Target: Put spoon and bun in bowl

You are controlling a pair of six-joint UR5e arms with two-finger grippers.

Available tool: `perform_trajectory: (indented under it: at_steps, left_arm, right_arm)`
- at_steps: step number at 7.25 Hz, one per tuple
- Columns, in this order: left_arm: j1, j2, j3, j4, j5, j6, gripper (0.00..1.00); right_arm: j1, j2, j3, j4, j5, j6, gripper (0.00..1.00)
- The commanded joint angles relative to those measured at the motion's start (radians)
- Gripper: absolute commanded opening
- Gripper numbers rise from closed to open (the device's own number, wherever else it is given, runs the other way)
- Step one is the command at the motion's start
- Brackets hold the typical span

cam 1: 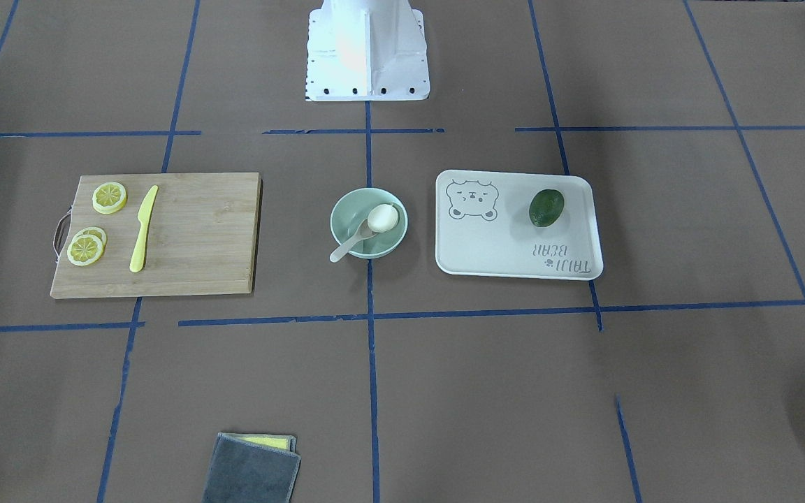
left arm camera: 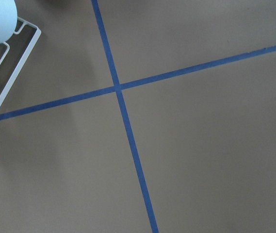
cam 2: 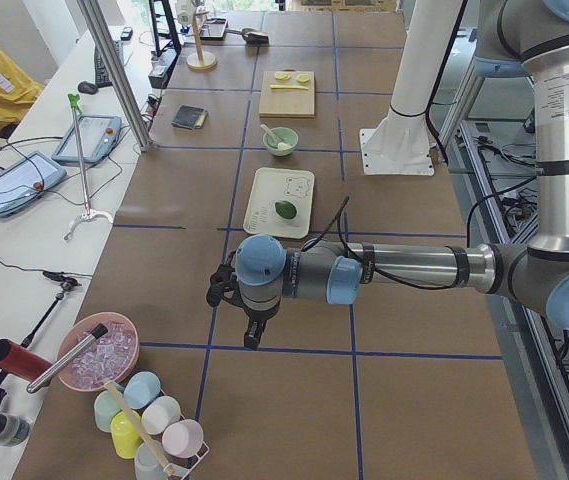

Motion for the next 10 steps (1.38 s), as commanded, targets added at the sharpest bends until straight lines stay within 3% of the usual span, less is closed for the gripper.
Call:
perform_trajectory:
  at_steps: [1, 4, 7, 9, 10]
  left_arm:
    - [0.006, -0.006, 0.027, -0.030, 0.050, 0.002, 1.00]
    - [0.007, -0.029, 0.094, -0.078, 0.061, 0.003, 1.00]
    - [0.010, -0.047, 0.065, -0.015, 0.064, 0.007, 1.00]
    - [0.010, -0.061, 0.050, 0.180, 0.066, 0.007, 1.00]
    - [0.009, -0.043, 0.041, 0.186, 0.064, 0.008, 1.00]
  right_arm:
    - [0.001, 0.000, 0.001, -0.003, 0.003, 0.000, 1.00]
    - [0.000, -0.005, -0.005, 0.000, 0.010, 0.008, 1.00]
    - [0.000, -0.005, 0.001, 0.000, 0.014, 0.017, 1.00]
    - [0.001, -0.002, 0.002, 0.000, 0.014, 0.017, 1.00]
    - [0.000, -0.004, -0.004, -0.002, 0.016, 0.017, 1.00]
